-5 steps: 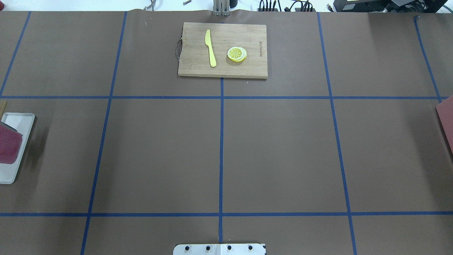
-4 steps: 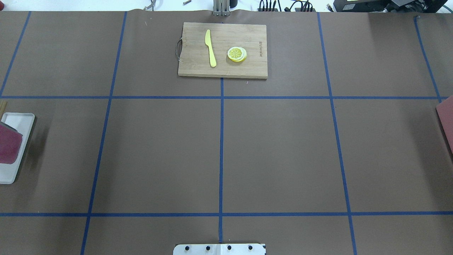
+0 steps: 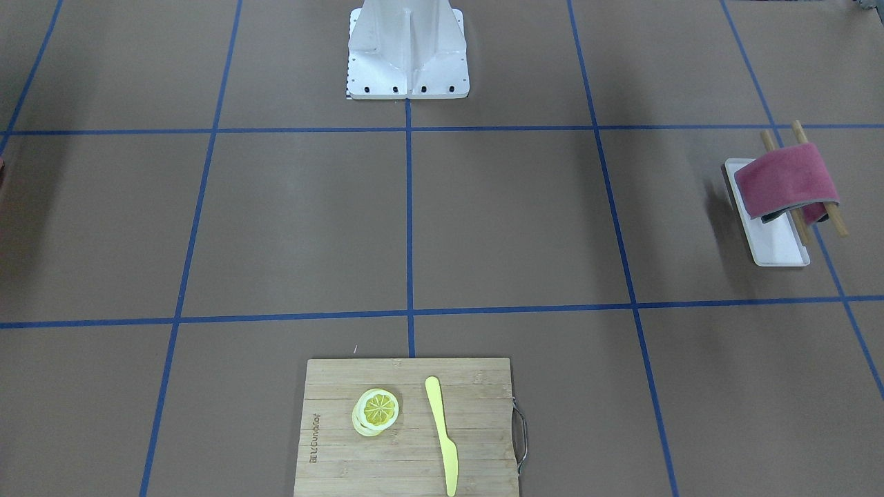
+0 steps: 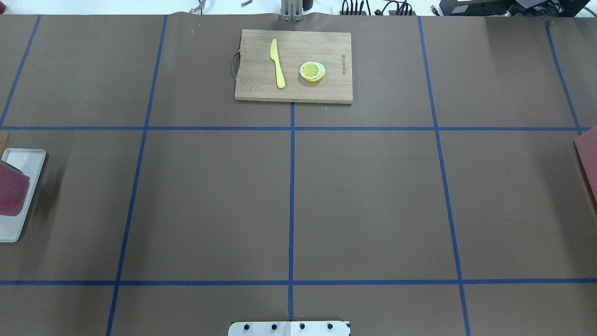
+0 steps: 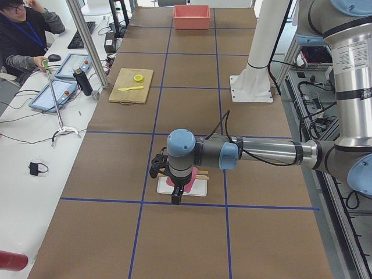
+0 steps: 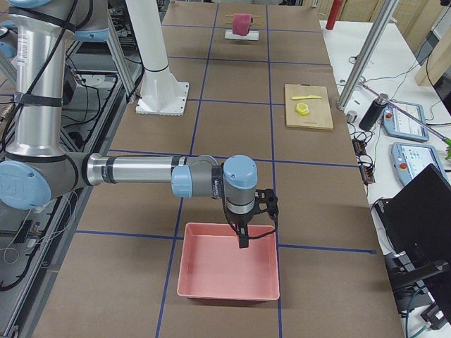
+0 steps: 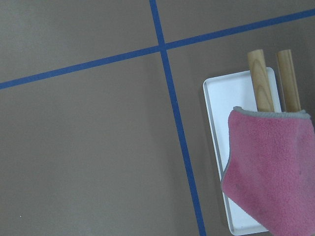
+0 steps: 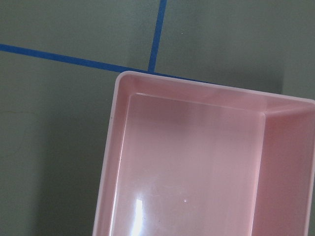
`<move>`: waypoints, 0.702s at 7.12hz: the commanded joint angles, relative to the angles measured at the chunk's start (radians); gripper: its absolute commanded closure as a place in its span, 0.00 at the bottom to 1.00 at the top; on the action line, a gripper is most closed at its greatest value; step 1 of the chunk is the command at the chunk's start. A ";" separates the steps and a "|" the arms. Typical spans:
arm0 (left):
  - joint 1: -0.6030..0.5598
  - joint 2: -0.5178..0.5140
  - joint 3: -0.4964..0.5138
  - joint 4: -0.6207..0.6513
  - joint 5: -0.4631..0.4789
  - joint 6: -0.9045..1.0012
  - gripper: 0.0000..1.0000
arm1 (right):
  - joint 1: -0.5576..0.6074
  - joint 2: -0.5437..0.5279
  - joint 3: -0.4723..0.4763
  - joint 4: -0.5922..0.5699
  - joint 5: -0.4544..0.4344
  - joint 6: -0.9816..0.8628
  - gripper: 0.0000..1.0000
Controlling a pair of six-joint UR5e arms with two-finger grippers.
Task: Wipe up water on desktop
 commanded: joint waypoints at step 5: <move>-0.001 -0.023 0.006 -0.066 0.000 -0.009 0.02 | -0.003 0.077 0.003 0.003 -0.010 0.010 0.00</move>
